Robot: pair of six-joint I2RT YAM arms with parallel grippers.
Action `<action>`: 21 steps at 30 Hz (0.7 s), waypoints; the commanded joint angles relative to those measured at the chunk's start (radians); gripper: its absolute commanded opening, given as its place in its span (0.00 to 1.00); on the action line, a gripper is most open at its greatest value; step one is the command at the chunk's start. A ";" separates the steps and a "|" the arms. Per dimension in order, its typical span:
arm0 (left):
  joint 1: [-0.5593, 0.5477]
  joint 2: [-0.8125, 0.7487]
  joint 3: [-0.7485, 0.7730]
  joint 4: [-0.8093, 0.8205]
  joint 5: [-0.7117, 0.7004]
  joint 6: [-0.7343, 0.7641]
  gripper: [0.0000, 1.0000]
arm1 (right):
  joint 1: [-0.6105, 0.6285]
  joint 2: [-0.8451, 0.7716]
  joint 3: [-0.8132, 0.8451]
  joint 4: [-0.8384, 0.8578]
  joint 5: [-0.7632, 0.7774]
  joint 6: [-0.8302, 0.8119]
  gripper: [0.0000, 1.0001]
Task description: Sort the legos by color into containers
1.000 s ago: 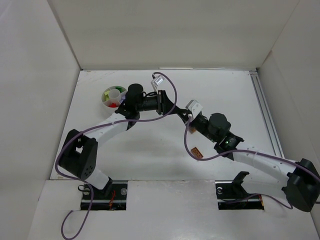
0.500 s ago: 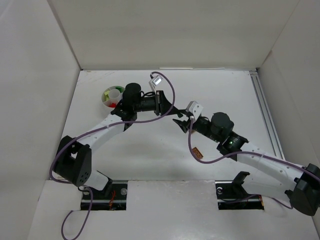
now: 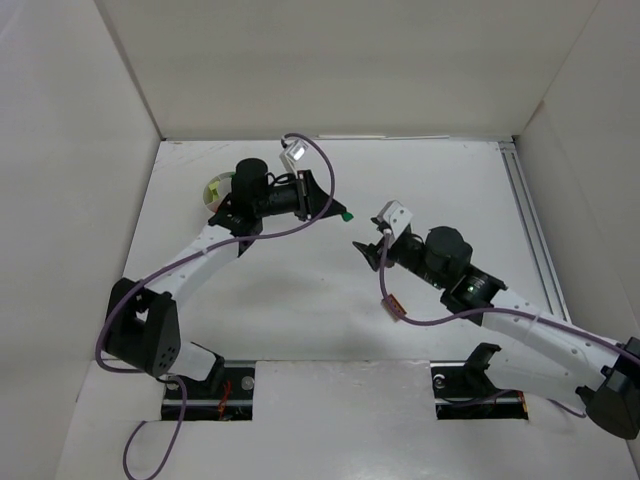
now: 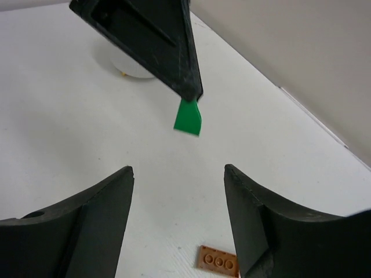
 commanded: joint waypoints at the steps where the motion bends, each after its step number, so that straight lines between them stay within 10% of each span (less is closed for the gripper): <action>1: 0.048 -0.038 0.048 -0.008 -0.035 0.031 0.00 | 0.009 -0.027 0.029 -0.039 0.069 0.016 0.69; 13: 0.266 0.023 0.244 -0.340 -0.541 0.211 0.00 | -0.052 0.002 0.049 -0.150 0.139 0.060 0.82; 15: 0.310 0.066 0.285 -0.363 -0.580 0.237 0.00 | -0.076 0.025 0.059 -0.173 0.139 0.069 1.00; 21: 0.385 0.216 0.439 -0.447 -0.625 0.286 0.00 | -0.201 0.071 0.070 -0.211 0.096 0.100 1.00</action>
